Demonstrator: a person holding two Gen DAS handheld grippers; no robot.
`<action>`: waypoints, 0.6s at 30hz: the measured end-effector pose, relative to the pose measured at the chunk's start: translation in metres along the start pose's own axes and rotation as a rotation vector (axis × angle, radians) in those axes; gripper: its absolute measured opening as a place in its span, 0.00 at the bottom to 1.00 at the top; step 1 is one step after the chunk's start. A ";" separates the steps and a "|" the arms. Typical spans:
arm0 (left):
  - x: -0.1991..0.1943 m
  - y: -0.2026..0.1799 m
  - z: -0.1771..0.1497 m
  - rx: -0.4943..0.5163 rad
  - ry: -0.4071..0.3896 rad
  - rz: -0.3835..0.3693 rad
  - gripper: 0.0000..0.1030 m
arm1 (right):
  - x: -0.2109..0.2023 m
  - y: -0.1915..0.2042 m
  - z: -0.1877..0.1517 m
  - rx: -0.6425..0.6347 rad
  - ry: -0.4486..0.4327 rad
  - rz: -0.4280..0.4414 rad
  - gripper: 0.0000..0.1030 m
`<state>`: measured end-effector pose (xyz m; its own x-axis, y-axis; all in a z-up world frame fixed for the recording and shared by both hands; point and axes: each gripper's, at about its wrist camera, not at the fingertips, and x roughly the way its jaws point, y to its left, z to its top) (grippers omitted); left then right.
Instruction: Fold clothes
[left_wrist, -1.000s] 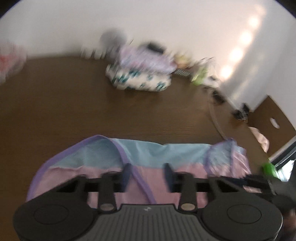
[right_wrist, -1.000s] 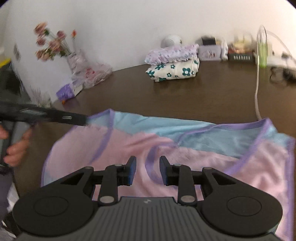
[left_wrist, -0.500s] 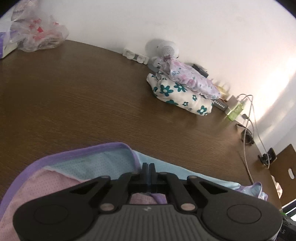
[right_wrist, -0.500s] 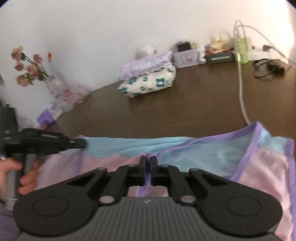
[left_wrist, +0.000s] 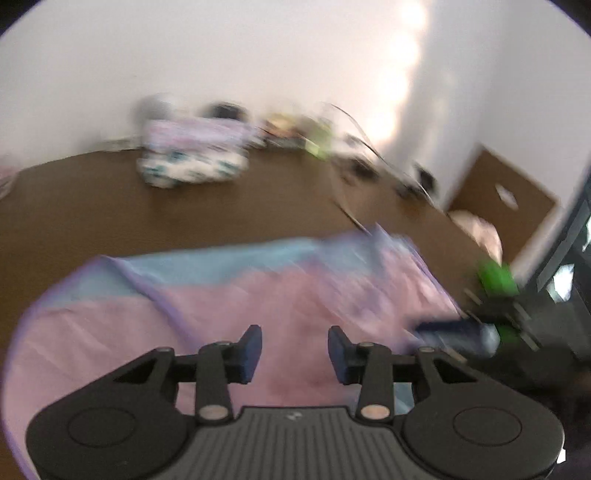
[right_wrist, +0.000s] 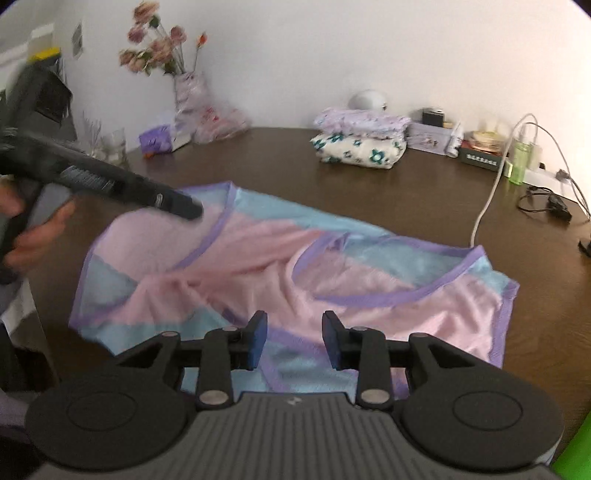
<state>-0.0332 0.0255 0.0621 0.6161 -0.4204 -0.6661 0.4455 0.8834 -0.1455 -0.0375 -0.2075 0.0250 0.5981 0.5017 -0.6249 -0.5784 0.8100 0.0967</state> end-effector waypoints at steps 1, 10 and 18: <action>0.002 -0.014 -0.009 0.034 0.000 -0.015 0.37 | 0.006 -0.002 -0.001 0.015 0.008 0.011 0.25; 0.006 -0.035 -0.058 0.031 0.051 0.069 0.33 | -0.020 -0.033 0.001 0.193 -0.148 -0.103 0.17; -0.040 0.002 -0.088 -0.029 -0.077 0.052 0.56 | -0.030 -0.013 -0.031 0.105 -0.052 0.177 0.27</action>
